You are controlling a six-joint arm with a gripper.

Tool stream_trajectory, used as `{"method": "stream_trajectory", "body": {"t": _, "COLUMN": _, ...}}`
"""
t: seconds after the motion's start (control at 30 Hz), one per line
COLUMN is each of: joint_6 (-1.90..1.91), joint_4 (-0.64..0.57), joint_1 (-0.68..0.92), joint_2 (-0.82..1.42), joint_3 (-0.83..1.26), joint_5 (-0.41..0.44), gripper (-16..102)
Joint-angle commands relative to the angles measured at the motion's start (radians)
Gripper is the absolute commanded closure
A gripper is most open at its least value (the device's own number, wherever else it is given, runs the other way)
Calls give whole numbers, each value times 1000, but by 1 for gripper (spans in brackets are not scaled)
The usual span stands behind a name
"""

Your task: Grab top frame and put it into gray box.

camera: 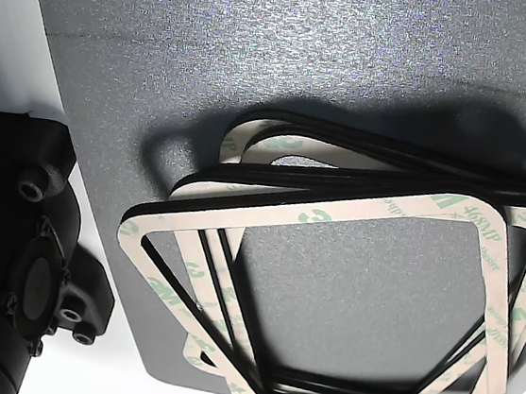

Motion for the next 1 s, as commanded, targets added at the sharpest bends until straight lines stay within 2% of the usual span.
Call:
{"method": "stream_trajectory", "body": {"t": 0.0, "joint_6": -293, "joint_4": 23, "joint_1": 55, "joint_2": -20, "joint_3": -63, "joint_5": -37, "gripper": -12}}
{"method": "stream_trajectory", "body": {"t": 0.1, "joint_6": -445, "joint_4": 66, "joint_1": 126, "joint_2": -72, "joint_3": -103, "joint_5": -48, "gripper": -5}}
{"method": "stream_trajectory", "body": {"t": 0.23, "joint_6": -758, "joint_4": 130, "joint_1": 224, "joint_2": -129, "joint_3": -172, "joint_5": -64, "gripper": -8}}
{"method": "stream_trajectory", "body": {"t": 0.3, "joint_6": -988, "joint_4": 183, "joint_1": 293, "joint_2": -153, "joint_3": -212, "joint_5": -48, "gripper": -14}}
{"method": "stream_trajectory", "body": {"t": 0.37, "joint_6": -1092, "joint_4": 245, "joint_1": 342, "joint_2": -187, "joint_3": -259, "joint_5": -60, "gripper": -11}}
{"method": "stream_trajectory", "body": {"t": 0.4, "joint_6": -1160, "joint_4": 272, "joint_1": 357, "joint_2": -202, "joint_3": -278, "joint_5": -63, "gripper": -6}}
{"method": "stream_trajectory", "body": {"t": 0.47, "joint_6": -1267, "joint_4": 328, "joint_1": 377, "joint_2": -233, "joint_3": -316, "joint_5": -127, "gripper": -7}}
{"method": "stream_trajectory", "body": {"t": 0.5, "joint_6": -1293, "joint_4": 345, "joint_1": 414, "joint_2": -239, "joint_3": -324, "joint_5": -117, "gripper": -5}}
{"method": "stream_trajectory", "body": {"t": 0.53, "joint_6": -1313, "joint_4": 354, "joint_1": 454, "joint_2": -241, "joint_3": -325, "joint_5": -100, "gripper": -2}}
{"method": "stream_trajectory", "body": {"t": 0.6, "joint_6": -1385, "joint_4": 373, "joint_1": 494, "joint_2": -239, "joint_3": -327, "joint_5": -109, "gripper": -10}}
{"method": "stream_trajectory", "body": {"t": 0.8, "joint_6": -1574, "joint_4": 420, "joint_1": 589, "joint_2": -267, "joint_3": -296, "joint_5": -114, "gripper": -4}}
{"method": "stream_trajectory", "body": {"t": 0.9, "joint_6": -1614, "joint_4": 426, "joint_1": 650, "joint_2": -276, "joint_3": -258, "joint_5": -144, "gripper": -4}}
{"method": "stream_trajectory", "body": {"t": 0.97, "joint_6": -1649, "joint_4": 417, "joint_1": 699, "joint_2": -281, "joint_3": -227, "joint_5": -163, "gripper": -9}}
